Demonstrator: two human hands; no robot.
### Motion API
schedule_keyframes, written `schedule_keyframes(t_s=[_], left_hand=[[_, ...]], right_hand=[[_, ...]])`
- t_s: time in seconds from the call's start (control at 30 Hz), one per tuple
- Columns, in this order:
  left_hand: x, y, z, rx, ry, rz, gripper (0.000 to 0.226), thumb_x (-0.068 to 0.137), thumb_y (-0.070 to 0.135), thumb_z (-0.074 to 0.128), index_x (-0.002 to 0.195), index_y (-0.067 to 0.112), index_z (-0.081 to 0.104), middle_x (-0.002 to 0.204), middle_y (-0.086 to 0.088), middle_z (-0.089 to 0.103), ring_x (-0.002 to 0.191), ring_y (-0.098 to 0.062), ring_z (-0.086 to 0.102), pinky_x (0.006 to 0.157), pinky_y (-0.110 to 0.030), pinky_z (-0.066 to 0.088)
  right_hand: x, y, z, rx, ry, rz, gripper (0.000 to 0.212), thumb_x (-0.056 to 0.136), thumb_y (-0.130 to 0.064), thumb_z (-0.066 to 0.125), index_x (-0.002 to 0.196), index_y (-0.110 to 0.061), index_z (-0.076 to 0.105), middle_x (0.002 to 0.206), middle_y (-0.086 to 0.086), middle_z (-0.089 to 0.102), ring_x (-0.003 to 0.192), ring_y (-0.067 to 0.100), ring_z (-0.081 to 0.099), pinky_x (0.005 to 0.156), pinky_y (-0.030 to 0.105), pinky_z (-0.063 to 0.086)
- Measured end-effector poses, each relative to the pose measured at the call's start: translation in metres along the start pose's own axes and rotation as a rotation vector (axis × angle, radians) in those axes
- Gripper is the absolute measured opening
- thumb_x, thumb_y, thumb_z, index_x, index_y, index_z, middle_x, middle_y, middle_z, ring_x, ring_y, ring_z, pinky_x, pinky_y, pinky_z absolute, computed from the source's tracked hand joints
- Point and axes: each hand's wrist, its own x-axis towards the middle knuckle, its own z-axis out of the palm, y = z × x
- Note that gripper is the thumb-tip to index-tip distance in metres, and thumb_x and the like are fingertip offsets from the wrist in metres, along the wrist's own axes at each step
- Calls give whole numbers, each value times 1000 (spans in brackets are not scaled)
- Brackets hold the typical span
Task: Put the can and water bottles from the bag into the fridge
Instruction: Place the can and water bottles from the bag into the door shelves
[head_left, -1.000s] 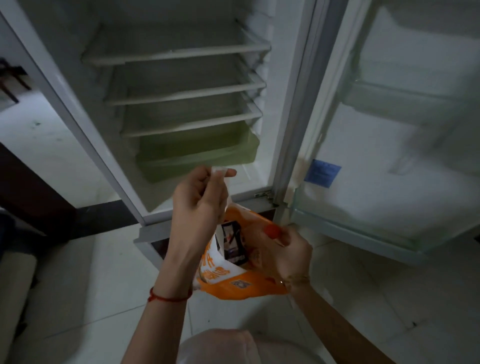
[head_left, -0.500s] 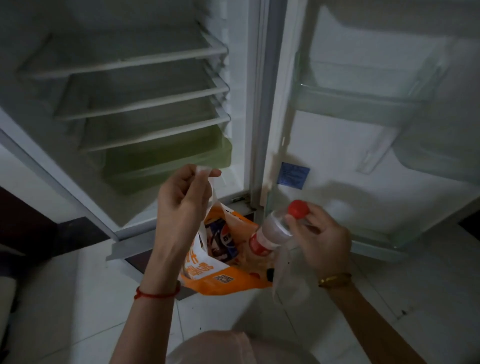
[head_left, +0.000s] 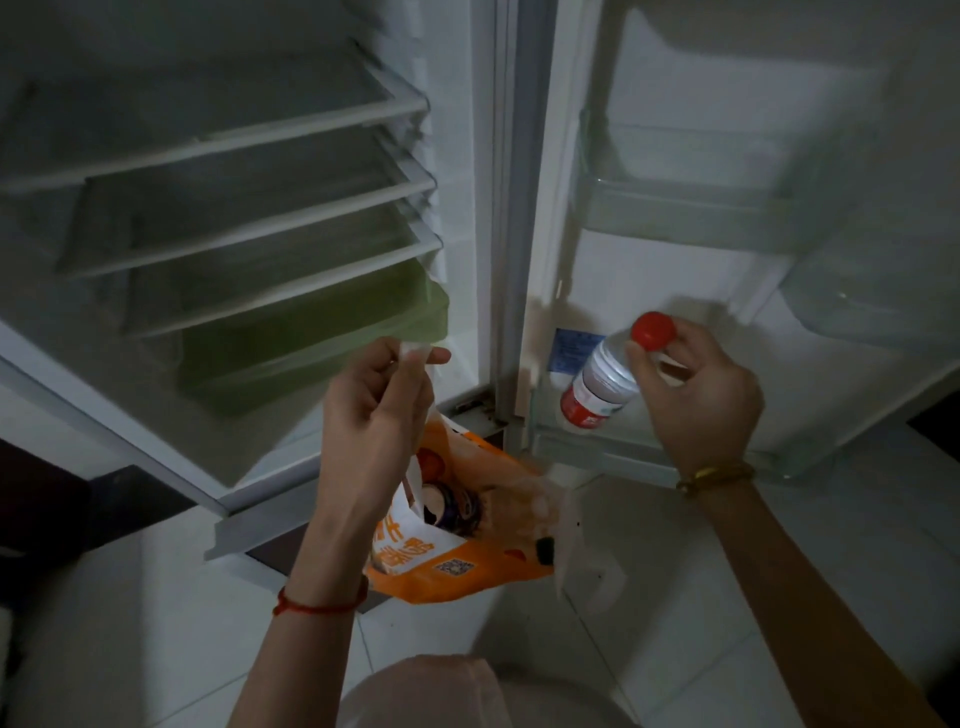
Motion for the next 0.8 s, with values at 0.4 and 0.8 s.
schedule_keyframes(t_s=[0.4, 0.8], left_hand=[[7, -8, -2, 73, -28, -34, 27, 102, 16, 48, 89, 8, 70, 51, 6, 35, 47, -9, 30, 48, -18, 30], [6, -8, 3, 43, -67, -60, 27, 102, 13, 48, 89, 4, 70, 52, 1, 34, 46, -8, 29, 46, -18, 28]], right_hand=[[8, 39, 70, -107, -113, 20, 51, 78, -54, 52, 110, -17, 68, 90, 8, 75, 83, 32, 69, 68, 27, 45], [2, 47, 92, -158, -228, 82, 38, 84, -44, 64, 114, -20, 64, 94, 8, 74, 85, 30, 67, 69, 29, 48]])
